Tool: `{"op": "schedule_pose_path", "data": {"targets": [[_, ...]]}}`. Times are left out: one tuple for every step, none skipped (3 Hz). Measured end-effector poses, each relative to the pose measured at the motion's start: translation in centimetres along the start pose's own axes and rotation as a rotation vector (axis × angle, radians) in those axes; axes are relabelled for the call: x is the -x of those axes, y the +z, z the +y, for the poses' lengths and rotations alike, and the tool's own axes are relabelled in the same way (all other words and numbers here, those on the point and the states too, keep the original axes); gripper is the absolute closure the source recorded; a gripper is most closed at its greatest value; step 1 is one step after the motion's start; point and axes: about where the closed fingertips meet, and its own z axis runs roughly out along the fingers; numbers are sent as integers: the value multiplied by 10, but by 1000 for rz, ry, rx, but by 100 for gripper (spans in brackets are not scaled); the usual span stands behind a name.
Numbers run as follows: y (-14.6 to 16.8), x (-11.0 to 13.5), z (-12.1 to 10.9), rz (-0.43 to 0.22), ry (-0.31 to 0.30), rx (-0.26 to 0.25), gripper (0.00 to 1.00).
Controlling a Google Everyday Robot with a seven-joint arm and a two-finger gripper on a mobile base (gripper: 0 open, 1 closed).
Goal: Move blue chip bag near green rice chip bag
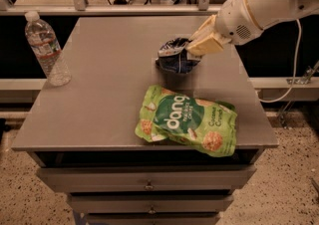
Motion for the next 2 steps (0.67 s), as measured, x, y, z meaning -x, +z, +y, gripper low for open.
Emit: {"op": "schedule_pose_path", "data": {"targets": [[-1,-19,24,-15,-43,110,85],[4,-43,39,-30,-105,179,61]]}}
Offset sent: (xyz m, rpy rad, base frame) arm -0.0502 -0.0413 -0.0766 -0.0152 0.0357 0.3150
